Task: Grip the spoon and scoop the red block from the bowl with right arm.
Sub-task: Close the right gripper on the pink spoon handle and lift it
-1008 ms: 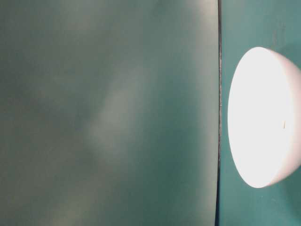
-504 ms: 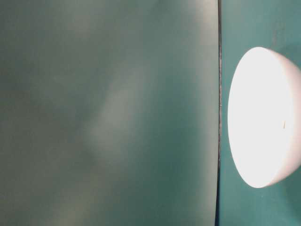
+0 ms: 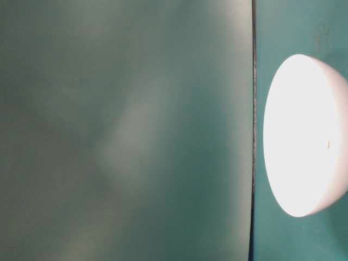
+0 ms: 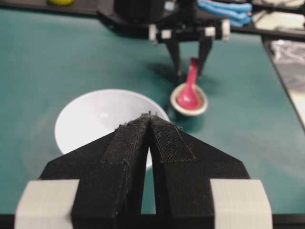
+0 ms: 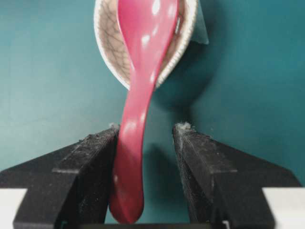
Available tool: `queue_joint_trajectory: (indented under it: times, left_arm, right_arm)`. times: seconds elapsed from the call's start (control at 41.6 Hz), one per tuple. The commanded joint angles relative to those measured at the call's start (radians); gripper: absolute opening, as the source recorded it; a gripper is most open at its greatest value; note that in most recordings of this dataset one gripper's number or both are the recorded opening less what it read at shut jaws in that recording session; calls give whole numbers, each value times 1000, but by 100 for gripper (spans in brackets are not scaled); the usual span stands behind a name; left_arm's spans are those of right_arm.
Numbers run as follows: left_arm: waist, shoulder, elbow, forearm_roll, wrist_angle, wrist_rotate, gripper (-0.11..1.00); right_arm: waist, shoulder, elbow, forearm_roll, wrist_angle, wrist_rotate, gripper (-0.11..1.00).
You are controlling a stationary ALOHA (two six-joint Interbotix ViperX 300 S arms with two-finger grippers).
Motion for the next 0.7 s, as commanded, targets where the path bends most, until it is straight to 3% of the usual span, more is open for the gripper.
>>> queue_joint_trajectory:
  times: [0.0,0.672]
  left_arm:
    - [-3,8,-28,2,3,2,0]
    - [-3,8,-28,0,25,-23,0]
  right_arm:
    - [5,-8,2,2,-18,-6,53]
    - [5,-12,14,-2,-112,-52,53]
